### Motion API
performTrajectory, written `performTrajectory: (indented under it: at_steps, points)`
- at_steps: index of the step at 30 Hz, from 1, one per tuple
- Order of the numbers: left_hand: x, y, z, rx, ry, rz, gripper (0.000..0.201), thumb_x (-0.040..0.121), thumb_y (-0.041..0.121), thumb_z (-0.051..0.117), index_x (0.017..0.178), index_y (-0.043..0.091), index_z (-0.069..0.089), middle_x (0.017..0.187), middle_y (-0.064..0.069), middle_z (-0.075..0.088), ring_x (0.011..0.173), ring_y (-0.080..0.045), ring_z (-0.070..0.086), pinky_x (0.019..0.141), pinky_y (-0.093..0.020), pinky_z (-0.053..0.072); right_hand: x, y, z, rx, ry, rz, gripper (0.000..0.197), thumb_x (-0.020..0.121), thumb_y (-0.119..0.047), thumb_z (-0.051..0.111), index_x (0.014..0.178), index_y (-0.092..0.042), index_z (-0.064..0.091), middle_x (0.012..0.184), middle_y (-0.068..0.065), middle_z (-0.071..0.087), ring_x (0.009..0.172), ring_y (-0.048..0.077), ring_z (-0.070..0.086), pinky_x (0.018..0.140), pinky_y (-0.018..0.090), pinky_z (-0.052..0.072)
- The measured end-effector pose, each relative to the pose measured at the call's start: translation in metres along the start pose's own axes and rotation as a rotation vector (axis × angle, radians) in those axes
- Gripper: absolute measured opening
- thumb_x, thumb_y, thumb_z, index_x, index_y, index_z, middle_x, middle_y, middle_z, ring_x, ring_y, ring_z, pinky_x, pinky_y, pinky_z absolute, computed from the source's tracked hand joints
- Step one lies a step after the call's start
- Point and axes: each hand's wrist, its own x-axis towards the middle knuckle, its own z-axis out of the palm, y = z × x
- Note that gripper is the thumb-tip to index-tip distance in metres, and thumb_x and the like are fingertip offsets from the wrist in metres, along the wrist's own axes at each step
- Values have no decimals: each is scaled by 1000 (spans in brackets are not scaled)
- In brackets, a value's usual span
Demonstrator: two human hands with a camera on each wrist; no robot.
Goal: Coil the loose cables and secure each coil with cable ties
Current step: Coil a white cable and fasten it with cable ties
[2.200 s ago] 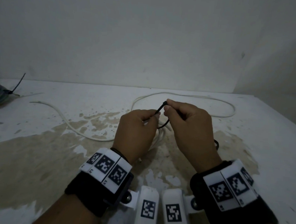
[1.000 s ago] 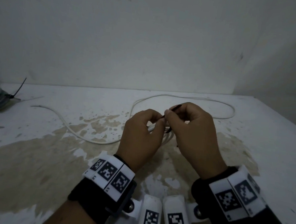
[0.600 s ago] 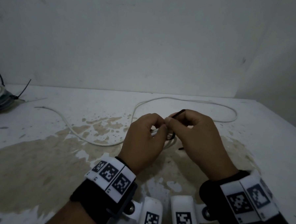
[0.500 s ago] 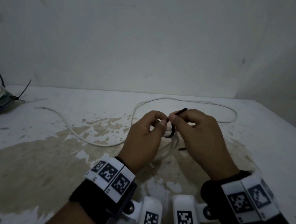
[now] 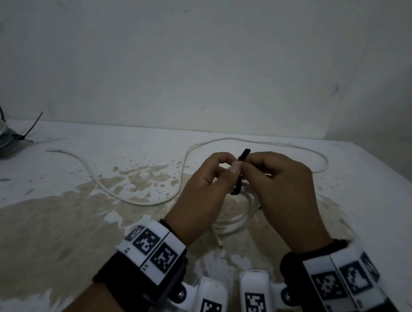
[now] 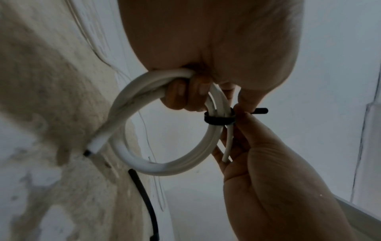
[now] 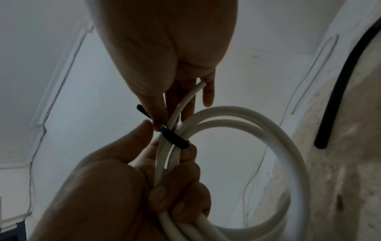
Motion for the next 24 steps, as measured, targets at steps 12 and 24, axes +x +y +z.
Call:
performTrajectory:
  at_steps: [12,24]
  points:
    - [2,-8,-2,184,28,54,4,77,31,59,77,35,59,89,7,52,66,-8,49,59,-23,33,8,-1,-16,-107,138,-206,6,87,-16,61,80,-17,62,81,-7,61,82,-4,56,76,7,38]
    - [1,-5,-6,-162,-89,-167,14,94,-1,42,95,9,52,56,6,43,44,-10,29,47,-25,23,4,7,-10,-120,-200,89,10,86,-16,65,82,-24,71,84,-10,69,78,3,62,67,11,44]
